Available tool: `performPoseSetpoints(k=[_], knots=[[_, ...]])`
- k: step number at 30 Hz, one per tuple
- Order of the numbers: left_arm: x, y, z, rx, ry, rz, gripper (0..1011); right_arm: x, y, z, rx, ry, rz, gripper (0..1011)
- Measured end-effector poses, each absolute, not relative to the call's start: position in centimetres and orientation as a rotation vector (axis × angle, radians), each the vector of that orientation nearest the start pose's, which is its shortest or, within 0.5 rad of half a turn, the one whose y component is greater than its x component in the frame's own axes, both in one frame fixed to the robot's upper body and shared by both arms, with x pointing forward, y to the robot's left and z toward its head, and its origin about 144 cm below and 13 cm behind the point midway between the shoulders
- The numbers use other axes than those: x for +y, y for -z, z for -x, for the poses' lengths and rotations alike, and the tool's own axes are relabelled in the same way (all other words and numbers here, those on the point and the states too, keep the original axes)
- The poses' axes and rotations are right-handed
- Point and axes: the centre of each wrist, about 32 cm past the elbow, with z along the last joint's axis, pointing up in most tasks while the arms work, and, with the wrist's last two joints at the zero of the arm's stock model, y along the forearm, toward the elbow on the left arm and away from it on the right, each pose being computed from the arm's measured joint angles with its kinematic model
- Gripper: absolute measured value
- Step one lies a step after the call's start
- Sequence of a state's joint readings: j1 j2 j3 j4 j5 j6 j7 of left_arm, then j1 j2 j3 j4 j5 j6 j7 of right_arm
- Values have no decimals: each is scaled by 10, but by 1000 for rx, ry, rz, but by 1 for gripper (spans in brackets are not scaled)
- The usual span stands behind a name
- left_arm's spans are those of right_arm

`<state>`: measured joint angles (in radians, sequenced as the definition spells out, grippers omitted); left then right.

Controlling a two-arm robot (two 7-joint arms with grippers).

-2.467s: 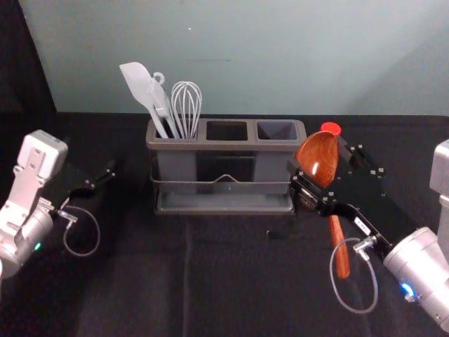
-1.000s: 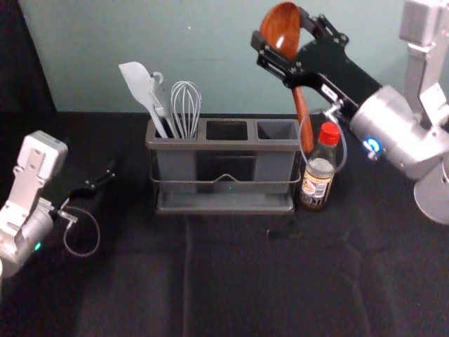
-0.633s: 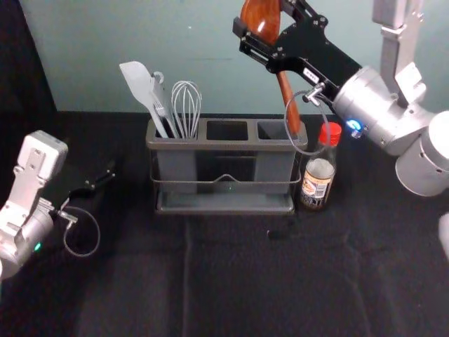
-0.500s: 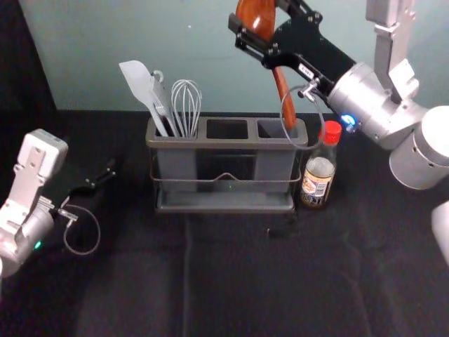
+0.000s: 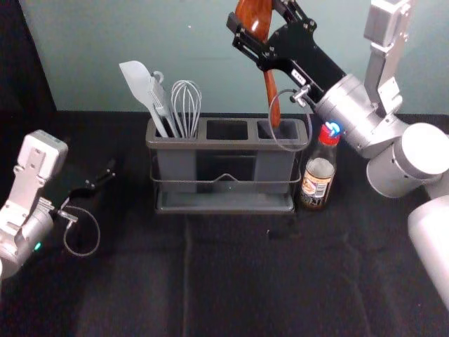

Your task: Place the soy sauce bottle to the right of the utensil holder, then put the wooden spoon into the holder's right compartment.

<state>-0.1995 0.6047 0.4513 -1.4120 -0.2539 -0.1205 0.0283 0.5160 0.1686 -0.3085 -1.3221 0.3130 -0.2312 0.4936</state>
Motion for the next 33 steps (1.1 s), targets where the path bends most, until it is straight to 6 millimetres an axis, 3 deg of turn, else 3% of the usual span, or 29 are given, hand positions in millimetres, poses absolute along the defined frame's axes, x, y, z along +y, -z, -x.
performPoseSetpoints(k=[14,33], knots=[[310,-1140,-489,-285,-1248,-304,1000,-194,-1208,-582,-300,852,-403,838],[310,-1140,-489,-285,-1248,-305,1000,-197,-1174,-569,-270,864,-439,838]])
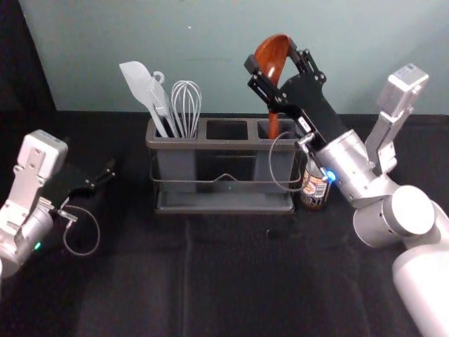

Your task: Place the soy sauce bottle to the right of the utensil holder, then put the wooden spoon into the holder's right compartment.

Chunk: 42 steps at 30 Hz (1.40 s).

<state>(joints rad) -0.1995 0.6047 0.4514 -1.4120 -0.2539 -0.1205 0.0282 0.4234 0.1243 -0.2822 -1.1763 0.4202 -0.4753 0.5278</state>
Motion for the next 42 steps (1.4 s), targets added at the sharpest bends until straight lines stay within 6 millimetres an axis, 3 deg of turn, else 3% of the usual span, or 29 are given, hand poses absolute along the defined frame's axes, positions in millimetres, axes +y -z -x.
performPoseSetpoints(k=[26,33,42], knots=[[310,-1140,-489,-285,-1248,-304,1000,-202,-1148,-554,-227,883,-421,841],[310,-1140,-489,-285,-1248,-304,1000,-202,-1147,-554,-231,884,-416,1002],[310,-1140,-489,-285,-1248,-304,1000,-200,-1155,-554,-258,877,-418,1002]])
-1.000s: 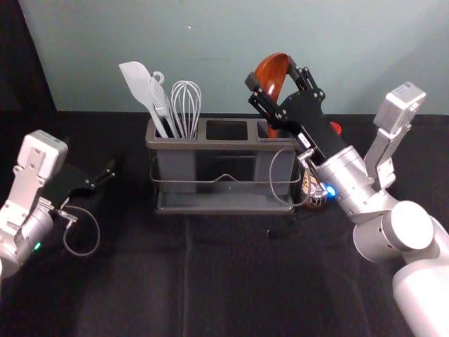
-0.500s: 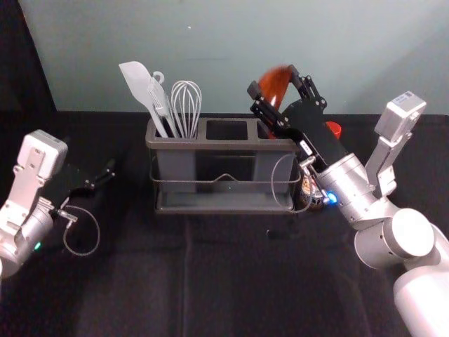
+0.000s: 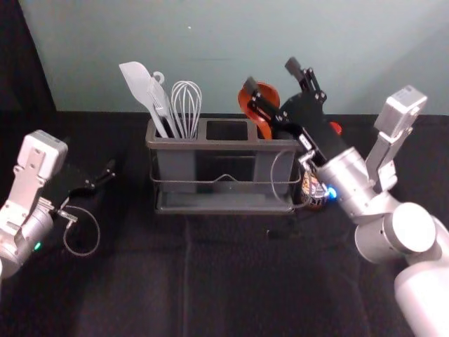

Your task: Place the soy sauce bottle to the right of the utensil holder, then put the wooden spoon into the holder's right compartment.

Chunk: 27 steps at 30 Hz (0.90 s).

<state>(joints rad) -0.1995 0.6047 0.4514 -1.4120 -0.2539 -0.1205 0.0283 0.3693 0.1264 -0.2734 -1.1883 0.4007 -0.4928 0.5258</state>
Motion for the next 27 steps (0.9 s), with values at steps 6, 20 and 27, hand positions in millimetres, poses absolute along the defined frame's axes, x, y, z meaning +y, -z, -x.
performPoseSetpoints(k=[6,20,27], knots=[[310,-1140,-489,-285,-1248,-304,1000,-199,-1184,-558,-337,849,-451,1002],[310,-1140,-489,-285,-1248,-304,1000,-209,-1237,-565,-481,829,-493,1002],[310,-1140,-489,-285,-1248,-304,1000,-231,-1248,-567,-517,861,-483,1002]])
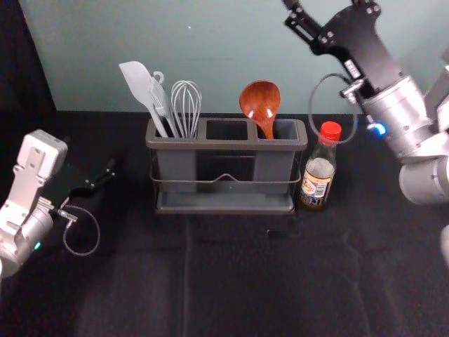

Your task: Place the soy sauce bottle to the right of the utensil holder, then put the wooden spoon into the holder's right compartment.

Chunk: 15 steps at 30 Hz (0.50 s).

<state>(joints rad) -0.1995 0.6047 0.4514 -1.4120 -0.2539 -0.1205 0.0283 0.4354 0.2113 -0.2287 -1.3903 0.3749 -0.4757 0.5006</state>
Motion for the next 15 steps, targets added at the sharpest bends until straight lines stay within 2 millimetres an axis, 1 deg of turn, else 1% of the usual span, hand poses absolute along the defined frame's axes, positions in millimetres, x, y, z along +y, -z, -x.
performPoseSetpoints(k=[4,5,6,7,9,10,15], knots=[[310,-1140,-489,-285,-1248,-304,1000,-251,-1253,-567,-535,893,-468,1002],[310,-1140,-489,-285,-1248,-304,1000,-259,-1254,-567,-541,908,-464,1002],[310,-1140,-489,-285,-1248,-304,1000,-259,-1254,-567,-541,908,-464,1002],[310,-1140,-489,-285,-1248,-304,1000,-267,-1254,-566,-546,922,-458,1002],[310,-1140,-489,-285,-1248,-304,1000,-275,-1255,-566,-551,938,-452,1002],[310,-1140,-489,-285,-1248,-304,1000,-283,-1255,-565,-555,957,-447,1002],[310,-1140,-489,-285,-1248,-304,1000,-305,-1250,-562,-557,1023,-424,1002]])
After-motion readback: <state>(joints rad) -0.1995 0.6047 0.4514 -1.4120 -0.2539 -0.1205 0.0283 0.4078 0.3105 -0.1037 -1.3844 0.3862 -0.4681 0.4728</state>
